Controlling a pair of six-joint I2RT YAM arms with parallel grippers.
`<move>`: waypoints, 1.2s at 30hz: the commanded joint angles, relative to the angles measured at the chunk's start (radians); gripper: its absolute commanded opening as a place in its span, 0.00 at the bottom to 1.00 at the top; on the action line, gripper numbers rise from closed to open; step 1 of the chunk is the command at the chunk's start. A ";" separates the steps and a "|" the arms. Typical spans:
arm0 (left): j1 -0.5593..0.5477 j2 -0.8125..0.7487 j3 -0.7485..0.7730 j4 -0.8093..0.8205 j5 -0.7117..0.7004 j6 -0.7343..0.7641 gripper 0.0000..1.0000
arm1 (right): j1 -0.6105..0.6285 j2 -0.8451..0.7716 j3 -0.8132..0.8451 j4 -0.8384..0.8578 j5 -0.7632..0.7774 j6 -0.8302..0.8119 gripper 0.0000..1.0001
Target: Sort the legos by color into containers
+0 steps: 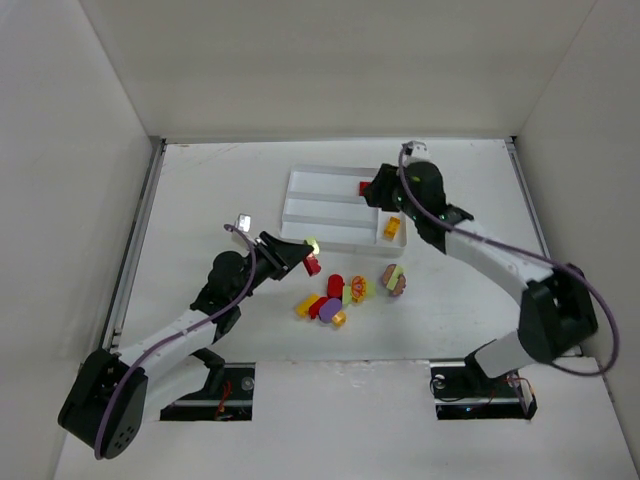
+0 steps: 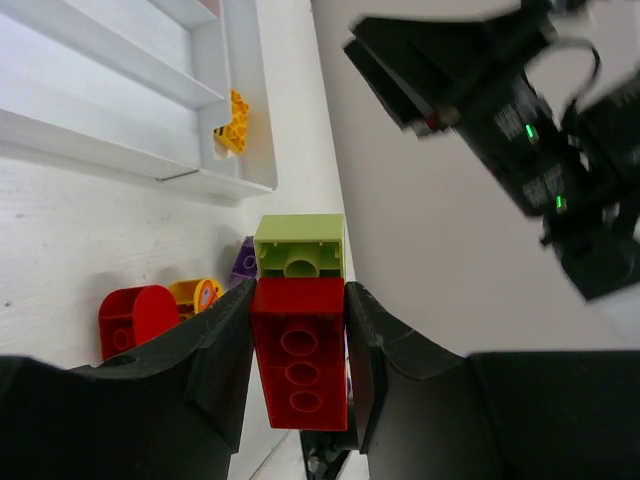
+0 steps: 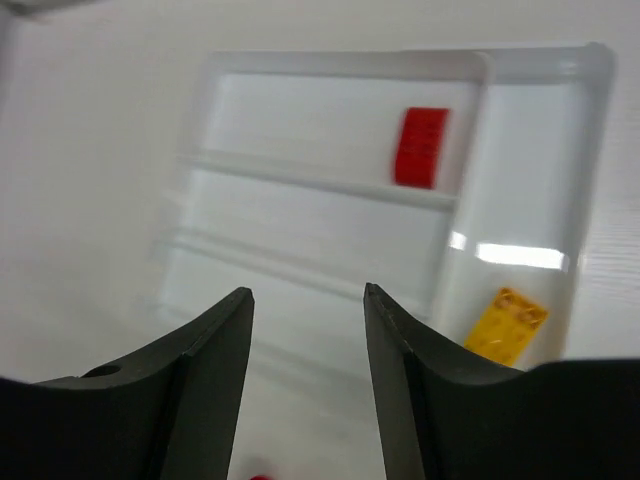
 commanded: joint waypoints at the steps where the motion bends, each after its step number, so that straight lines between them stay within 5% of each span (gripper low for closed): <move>1: 0.016 -0.012 0.041 0.129 0.066 -0.038 0.14 | 0.057 -0.196 -0.264 0.453 -0.251 0.221 0.54; 8: 0.014 -0.043 0.048 0.181 0.187 -0.076 0.15 | 0.134 -0.232 -0.527 0.935 -0.493 0.524 0.72; 18: -0.029 -0.098 0.024 0.192 0.232 -0.113 0.15 | 0.198 -0.220 -0.570 1.097 -0.517 0.598 0.81; 36: -0.072 -0.077 0.035 0.224 0.218 -0.123 0.16 | 0.232 -0.170 -0.599 1.195 -0.567 0.688 0.66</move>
